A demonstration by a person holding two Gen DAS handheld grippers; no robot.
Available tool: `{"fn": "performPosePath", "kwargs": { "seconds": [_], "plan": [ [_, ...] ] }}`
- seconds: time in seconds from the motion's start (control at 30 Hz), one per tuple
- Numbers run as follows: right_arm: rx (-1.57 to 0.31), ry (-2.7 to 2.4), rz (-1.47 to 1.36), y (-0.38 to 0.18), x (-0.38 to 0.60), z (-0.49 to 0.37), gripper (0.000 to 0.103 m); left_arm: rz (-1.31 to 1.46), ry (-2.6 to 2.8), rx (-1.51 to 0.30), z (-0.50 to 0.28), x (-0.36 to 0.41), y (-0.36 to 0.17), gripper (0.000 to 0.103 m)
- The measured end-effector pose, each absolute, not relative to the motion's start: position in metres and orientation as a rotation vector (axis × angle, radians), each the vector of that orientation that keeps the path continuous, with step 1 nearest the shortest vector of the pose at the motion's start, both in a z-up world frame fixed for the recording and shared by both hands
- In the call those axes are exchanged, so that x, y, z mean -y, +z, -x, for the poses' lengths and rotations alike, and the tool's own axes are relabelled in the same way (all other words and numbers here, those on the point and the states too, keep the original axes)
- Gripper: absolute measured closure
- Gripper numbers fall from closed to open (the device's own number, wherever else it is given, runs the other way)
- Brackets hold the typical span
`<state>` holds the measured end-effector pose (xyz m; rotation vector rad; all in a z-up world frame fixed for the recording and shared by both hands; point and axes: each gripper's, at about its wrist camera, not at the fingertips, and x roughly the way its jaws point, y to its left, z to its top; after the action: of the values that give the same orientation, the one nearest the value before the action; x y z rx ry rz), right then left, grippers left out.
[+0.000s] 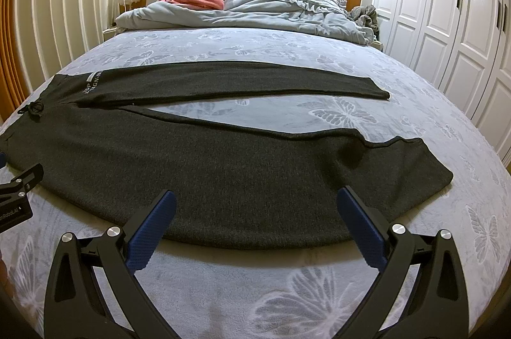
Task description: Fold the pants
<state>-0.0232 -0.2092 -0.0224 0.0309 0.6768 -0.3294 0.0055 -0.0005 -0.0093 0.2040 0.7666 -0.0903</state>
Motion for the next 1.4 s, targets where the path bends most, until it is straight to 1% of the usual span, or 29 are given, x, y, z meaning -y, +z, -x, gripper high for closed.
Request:
{"fn": "performPosePath", "kwargs": {
  "seconds": [1.27, 1.4],
  "plan": [
    [-0.679, -0.332, -0.028, -0.025, 0.213, 0.024, 0.005, -0.206, -0.089, -0.767, -0.006, 0.002, -0.010, 0.011],
    [-0.669, -0.349, -0.005, -0.024, 0.224, 0.025, 0.005, -0.132, -0.137, -0.812, -0.016, -0.012, -0.003, 0.011]
  ]
}}
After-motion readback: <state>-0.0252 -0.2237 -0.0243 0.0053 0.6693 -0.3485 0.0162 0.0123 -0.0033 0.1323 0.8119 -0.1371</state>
